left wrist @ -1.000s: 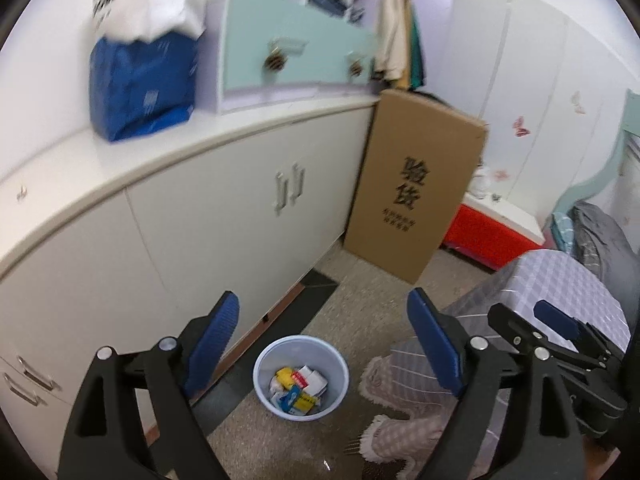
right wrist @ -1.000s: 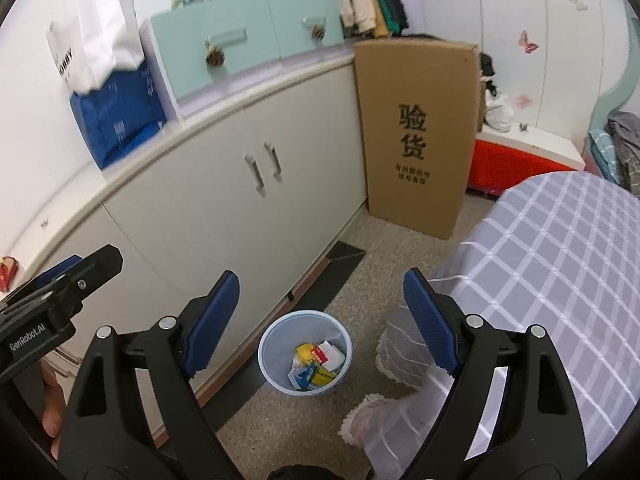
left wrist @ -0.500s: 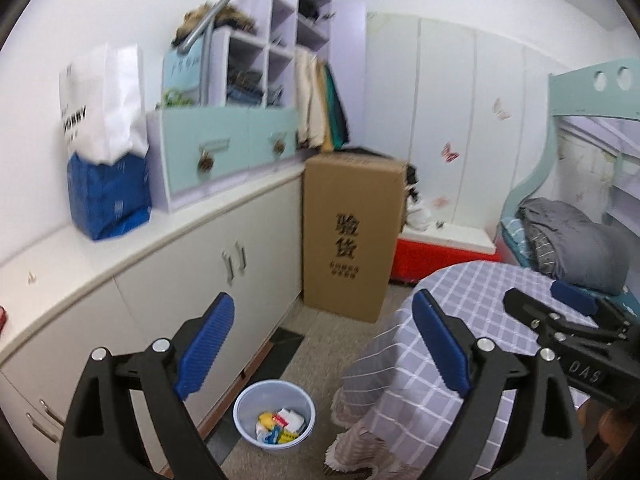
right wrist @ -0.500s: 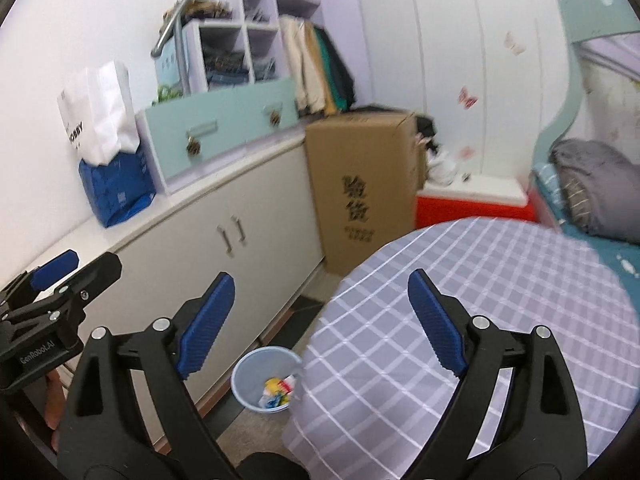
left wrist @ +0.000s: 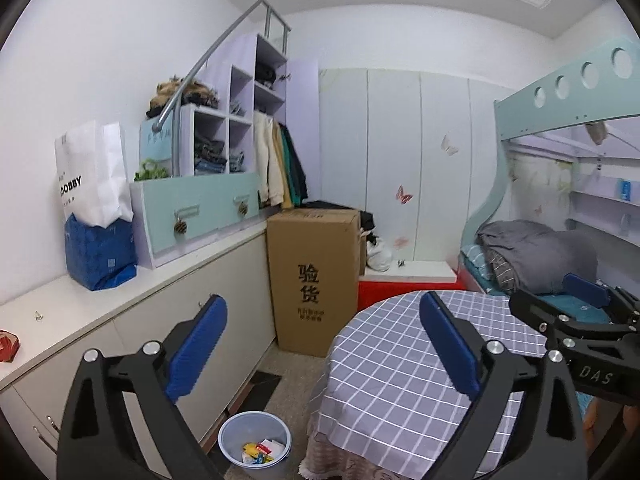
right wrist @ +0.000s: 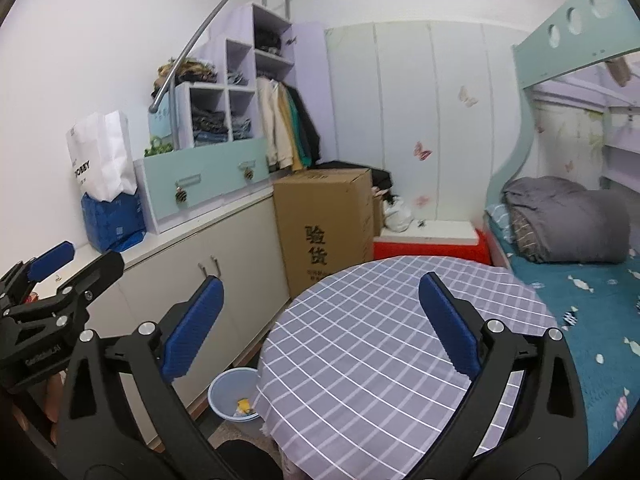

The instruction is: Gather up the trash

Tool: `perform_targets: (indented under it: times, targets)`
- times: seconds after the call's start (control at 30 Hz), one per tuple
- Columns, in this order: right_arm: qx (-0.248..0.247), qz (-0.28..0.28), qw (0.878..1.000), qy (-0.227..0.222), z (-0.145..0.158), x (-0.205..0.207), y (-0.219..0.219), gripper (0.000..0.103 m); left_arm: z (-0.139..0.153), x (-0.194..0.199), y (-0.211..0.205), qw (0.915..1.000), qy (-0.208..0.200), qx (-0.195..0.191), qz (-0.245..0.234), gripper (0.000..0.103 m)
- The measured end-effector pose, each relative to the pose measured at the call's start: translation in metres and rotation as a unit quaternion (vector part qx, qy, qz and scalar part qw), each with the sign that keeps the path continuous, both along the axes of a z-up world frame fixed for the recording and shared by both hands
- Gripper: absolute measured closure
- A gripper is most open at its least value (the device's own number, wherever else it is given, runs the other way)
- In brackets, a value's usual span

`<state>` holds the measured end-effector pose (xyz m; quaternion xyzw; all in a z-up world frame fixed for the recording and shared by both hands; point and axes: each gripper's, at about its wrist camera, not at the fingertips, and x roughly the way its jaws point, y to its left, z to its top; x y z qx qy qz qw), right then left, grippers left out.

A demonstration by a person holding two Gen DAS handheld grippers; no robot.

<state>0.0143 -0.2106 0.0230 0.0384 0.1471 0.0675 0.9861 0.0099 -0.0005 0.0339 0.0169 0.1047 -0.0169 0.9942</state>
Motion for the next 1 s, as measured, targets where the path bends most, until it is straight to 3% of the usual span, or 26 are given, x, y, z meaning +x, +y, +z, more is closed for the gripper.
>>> perform_targets:
  times: [0.23,0.6,1.0]
  targets:
    - [0.008,-0.049,0.999,-0.015,-0.011,-0.040,-0.021,0.006,-0.001,-0.028,-0.019,0.9996,-0.016,0.021,-0.010,0.007]
    - [0.007,-0.086,0.995,-0.051,-0.034,-0.080,-0.027,0.006,-0.015,-0.041,-0.021,0.9998,-0.014,0.014,-0.007,0.005]
    - [0.000,-0.077,0.996,-0.046,-0.045,-0.072,-0.019,0.006,-0.031,-0.034,-0.026,0.9992,0.002,0.039,-0.007,0.005]
